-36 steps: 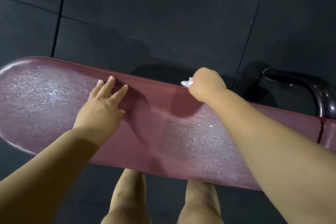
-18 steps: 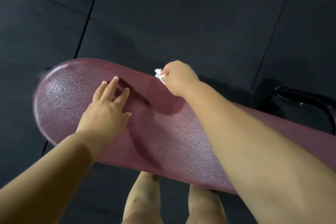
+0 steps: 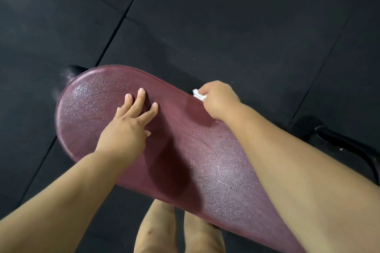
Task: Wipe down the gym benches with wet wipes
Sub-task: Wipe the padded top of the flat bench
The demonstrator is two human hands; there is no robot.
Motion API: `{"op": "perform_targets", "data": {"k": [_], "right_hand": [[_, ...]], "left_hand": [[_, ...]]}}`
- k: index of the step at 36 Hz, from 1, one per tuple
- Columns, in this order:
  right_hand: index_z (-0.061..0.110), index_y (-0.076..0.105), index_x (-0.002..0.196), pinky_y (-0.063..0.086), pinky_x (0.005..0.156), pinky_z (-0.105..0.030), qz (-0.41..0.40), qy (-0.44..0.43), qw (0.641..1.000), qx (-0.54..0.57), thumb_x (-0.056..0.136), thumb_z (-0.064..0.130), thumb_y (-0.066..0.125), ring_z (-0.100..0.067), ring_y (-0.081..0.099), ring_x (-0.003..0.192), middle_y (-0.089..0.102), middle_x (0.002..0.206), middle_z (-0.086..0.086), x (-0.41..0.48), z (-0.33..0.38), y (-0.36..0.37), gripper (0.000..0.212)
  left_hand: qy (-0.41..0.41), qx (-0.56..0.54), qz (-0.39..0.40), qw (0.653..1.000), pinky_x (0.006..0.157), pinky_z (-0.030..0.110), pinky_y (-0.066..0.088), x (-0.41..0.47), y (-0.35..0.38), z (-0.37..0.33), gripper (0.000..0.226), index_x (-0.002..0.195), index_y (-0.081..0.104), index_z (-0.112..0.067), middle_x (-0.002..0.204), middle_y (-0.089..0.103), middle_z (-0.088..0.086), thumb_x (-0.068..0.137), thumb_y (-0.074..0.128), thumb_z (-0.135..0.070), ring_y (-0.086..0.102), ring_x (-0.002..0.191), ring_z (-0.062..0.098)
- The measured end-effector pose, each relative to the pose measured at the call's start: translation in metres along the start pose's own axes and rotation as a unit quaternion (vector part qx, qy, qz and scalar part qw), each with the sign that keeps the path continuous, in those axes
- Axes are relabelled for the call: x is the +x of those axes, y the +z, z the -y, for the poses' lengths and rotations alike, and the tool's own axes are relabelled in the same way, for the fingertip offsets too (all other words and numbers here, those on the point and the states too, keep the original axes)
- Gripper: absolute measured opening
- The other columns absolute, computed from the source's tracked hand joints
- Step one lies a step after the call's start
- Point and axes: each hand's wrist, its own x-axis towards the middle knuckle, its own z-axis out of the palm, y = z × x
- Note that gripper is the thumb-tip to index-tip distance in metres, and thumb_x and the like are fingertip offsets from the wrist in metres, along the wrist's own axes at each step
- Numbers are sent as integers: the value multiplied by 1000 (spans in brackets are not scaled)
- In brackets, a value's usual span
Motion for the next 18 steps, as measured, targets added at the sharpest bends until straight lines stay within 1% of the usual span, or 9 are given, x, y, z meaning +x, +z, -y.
{"op": "perform_targets", "data": {"k": [3, 5, 6, 8, 10, 13, 16, 18], "right_hand": [[22, 64, 122, 50, 87, -31, 12, -56, 998, 33, 93, 6, 46, -30, 58, 106, 62, 119, -7, 14, 20, 0, 38], [24, 64, 123, 47, 84, -28, 16, -73, 996, 57, 96, 12, 45, -28, 58, 107, 63, 118, -5, 17, 20, -1, 35], [23, 66, 121, 46, 81, -27, 19, -69, 995, 71, 97, 17, 46, -27, 59, 104, 64, 115, -4, 17, 17, -1, 31], [20, 69, 113, 43, 72, -26, 25, -47, 996, 69, 97, 22, 48, -25, 60, 90, 65, 104, -5, 15, 6, -1, 27], [17, 68, 109, 41, 66, -26, 31, -15, 999, 7, 92, 15, 50, -27, 57, 79, 65, 99, -8, 10, -9, -1, 25], [16, 66, 112, 43, 68, -27, 50, 33, 996, -64, 88, 8, 51, -31, 59, 85, 66, 104, -12, 2, -24, -3, 30], [18, 65, 118, 43, 70, -27, 62, 67, 994, -67, 88, 6, 49, -29, 59, 86, 66, 110, -11, -1, -25, -5, 36], [17, 66, 117, 44, 71, -27, 53, 78, 994, -61, 89, 7, 49, -30, 60, 90, 66, 111, -11, -1, -16, -4, 34]], "left_hand": [[-5, -20, 8, 1000, 117, 40, 9, 1, -2, 0, 68, 148, 20, -33, 157, -12, -2, 92, 56, -18, -8, 145, 25], [-7, -30, 7, 1000, 117, 40, 7, 1, -2, 0, 67, 147, 21, -33, 157, -12, -4, 92, 56, -17, -9, 145, 24], [-8, -33, 7, 999, 117, 40, 7, 1, -2, 0, 67, 147, 21, -33, 157, -12, -4, 92, 56, -16, -10, 145, 24], [-11, -36, 10, 999, 116, 40, 6, 2, -2, 0, 67, 148, 20, -34, 157, -14, -4, 93, 55, -17, -11, 145, 23], [-13, -33, 13, 999, 116, 40, 6, 2, -1, 1, 68, 148, 18, -34, 157, -15, -4, 93, 55, -18, -10, 144, 23], [-8, -45, 3, 999, 116, 41, 7, 2, 1, 3, 70, 148, 18, -34, 157, -14, -4, 92, 56, -17, -9, 145, 23], [6, -55, -7, 998, 117, 39, 7, 0, 0, 6, 69, 148, 18, -35, 157, -13, -6, 92, 56, -17, -7, 145, 22], [16, -70, -21, 997, 117, 33, 11, -2, -4, 9, 65, 147, 21, -36, 157, -12, -10, 93, 54, -19, -5, 145, 17]]}}
